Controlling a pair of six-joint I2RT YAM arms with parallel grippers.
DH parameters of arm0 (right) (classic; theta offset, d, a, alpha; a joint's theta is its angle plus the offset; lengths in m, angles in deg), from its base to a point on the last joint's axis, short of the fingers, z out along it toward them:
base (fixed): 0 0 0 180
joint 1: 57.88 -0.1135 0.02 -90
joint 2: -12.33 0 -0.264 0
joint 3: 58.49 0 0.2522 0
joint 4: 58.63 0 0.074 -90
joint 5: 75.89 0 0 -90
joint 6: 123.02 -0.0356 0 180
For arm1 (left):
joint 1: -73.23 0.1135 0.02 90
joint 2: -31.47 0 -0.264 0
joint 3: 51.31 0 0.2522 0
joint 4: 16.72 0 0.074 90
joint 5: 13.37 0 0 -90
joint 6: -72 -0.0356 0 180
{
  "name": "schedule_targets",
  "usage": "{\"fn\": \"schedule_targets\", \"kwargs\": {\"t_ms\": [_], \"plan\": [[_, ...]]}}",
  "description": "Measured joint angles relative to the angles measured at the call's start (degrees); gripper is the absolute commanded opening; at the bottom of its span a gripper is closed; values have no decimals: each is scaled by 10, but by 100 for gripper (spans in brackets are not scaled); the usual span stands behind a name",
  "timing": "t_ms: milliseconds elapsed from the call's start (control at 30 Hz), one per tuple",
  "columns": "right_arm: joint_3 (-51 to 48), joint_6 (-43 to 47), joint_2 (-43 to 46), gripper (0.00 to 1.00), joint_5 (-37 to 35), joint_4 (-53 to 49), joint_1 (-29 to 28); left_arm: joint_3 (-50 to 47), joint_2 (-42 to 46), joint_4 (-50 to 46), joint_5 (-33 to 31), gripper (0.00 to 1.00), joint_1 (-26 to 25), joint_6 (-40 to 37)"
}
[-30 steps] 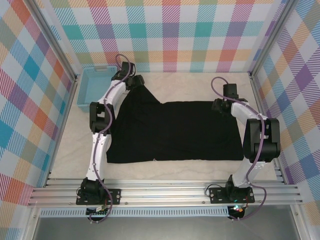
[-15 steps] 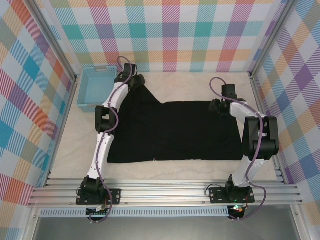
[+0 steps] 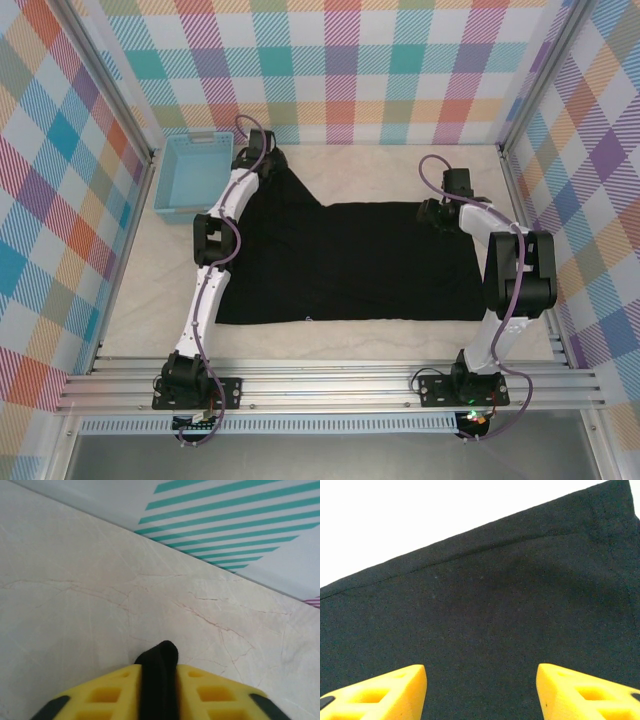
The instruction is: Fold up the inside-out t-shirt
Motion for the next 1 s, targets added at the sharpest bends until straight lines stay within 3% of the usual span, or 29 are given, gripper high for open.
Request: {"fn": "schedule_targets", "kwargs": {"t_ms": [167, 400, 667, 1000], "plan": [[9, 0, -8, 60, 0, -3, 0, 2, -2, 7, -1, 15, 0, 0], [19, 0, -12, 60, 0, -10, 0, 2, -2, 14, 3, 0, 1, -6], [76, -3, -21, 61, -12, -40, 30, 2, -2, 11, 22, 0, 1, -4], [241, -19, -161, 56, -47, -121, 85, 2, -1, 5, 36, 0, 1, -4]]}}
